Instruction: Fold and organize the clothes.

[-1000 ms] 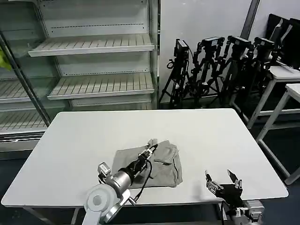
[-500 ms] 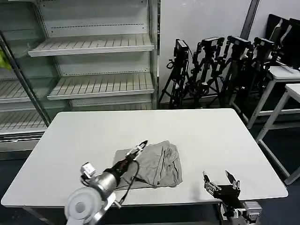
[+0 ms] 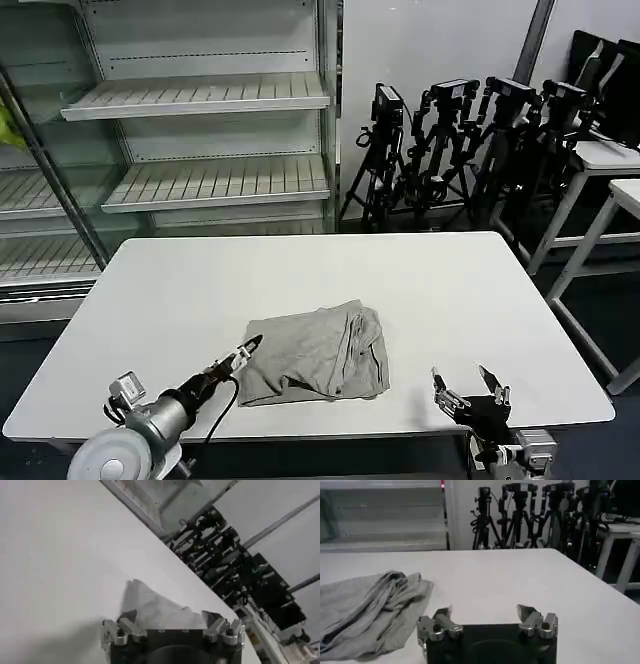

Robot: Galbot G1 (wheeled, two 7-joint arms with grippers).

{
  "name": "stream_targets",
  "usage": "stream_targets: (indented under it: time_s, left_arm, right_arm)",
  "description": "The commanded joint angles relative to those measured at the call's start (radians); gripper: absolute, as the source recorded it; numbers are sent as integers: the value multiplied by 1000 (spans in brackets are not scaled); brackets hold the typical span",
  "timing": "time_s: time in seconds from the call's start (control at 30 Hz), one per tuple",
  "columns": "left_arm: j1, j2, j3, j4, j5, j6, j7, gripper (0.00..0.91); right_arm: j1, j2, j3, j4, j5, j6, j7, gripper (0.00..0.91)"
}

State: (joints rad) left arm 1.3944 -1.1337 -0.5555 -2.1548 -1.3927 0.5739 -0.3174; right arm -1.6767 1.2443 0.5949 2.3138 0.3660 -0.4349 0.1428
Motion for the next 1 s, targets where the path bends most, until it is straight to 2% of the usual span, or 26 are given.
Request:
stream_targets:
  time_s: [0.03, 0.3, 0.73, 0.83, 0.87, 0.93, 1.0]
  left_arm:
    - [20, 55, 10, 57, 6, 10, 54, 907]
    - [-82, 34, 69, 193, 37, 9, 85, 907]
    - [-151, -6, 128, 158, -32, 8, 90, 907]
    - [-164, -7, 128, 161, -36, 7, 83, 252]
    - [-170, -6, 127, 171, -36, 7, 78, 131]
    - [-179, -5, 122, 189, -32, 6, 74, 60]
    - [-183, -3, 112, 195, -33, 6, 72, 40]
  right_arm:
    - [-8, -3, 8, 12, 2, -2, 1, 907]
    - [-31, -11, 32, 31, 7, -1, 2, 907]
    - [-46, -7, 42, 48, 8, -2, 4, 907]
    - [-50, -6, 45, 49, 8, -2, 4, 907]
    - [-52, -5, 46, 51, 8, -2, 4, 907]
    - [-56, -4, 47, 54, 7, -2, 4, 907]
    - [-58, -2, 48, 56, 7, -1, 5, 907]
